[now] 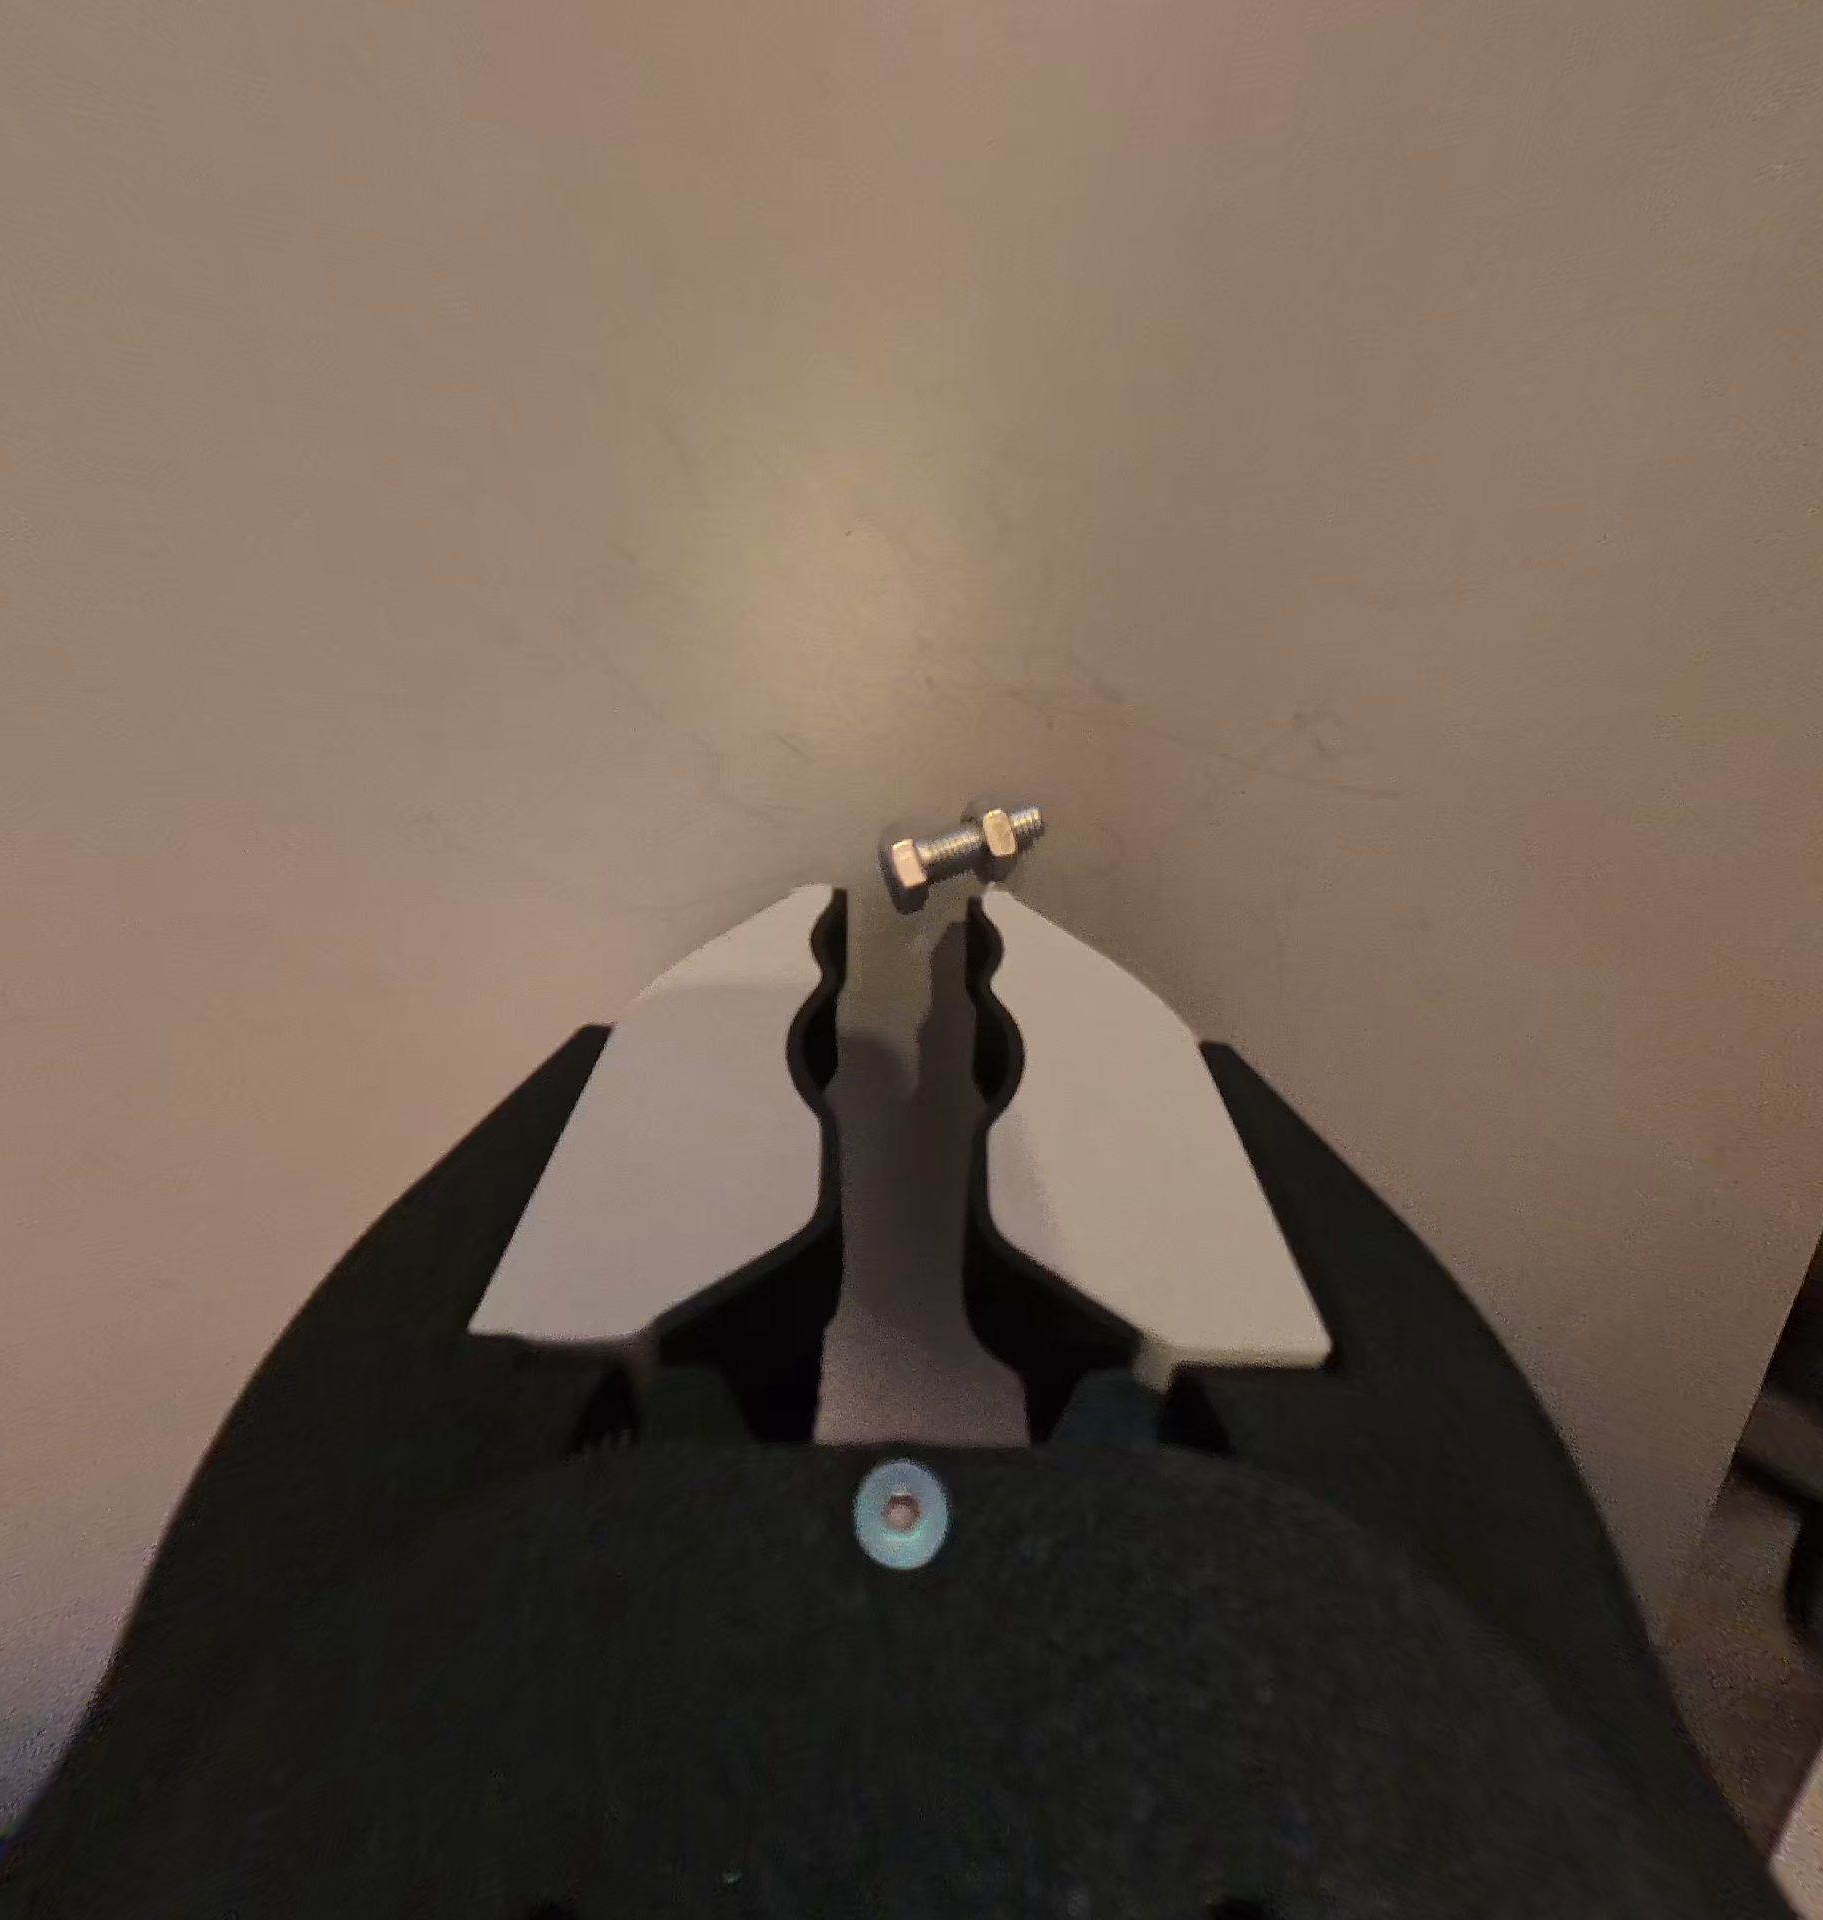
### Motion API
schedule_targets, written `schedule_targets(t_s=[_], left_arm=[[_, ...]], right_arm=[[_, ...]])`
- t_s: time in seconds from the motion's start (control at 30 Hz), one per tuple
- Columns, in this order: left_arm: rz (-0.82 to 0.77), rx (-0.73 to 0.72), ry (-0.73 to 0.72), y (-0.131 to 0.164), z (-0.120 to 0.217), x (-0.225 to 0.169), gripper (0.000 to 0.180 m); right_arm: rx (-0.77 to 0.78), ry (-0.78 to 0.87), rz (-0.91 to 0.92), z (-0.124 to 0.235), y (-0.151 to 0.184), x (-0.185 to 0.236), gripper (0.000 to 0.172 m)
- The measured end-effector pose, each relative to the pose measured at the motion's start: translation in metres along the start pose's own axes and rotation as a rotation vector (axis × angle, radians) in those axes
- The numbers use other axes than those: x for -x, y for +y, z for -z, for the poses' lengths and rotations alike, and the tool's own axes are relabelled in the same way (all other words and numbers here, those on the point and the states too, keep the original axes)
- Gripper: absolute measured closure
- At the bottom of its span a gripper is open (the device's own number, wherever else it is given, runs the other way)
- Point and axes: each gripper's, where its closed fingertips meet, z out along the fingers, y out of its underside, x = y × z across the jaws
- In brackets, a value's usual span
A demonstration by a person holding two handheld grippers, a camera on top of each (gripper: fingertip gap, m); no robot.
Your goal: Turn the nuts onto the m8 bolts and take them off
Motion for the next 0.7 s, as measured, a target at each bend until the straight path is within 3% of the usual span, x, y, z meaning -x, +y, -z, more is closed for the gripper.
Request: schedule_targets(t_s=[0.17,0.3,0.47,0.7], left_arm=[[-0.356,0.054,0.122,-0.007,0.021,0.005,0.161],[-0.572,0.129,0.202,-0.009,0.019,0.005,0.154],[-0.677,0.224,0.268,0.004,-0.002,0.000,0.149],[-0.679,0.184,0.277,0.001,-0.018,-0.004,0.162]], right_arm=[[0.005,-0.011,0.019,0.006,0.001,0.005,0.098],[0.000,-0.002,0.006,0.012,0.001,0.006,0.098],[0.006,0.023,-0.004,0.019,0.004,0.004,0.098],[0.025,0.019,-0.008,0.016,0.005,0.005,0.098]])
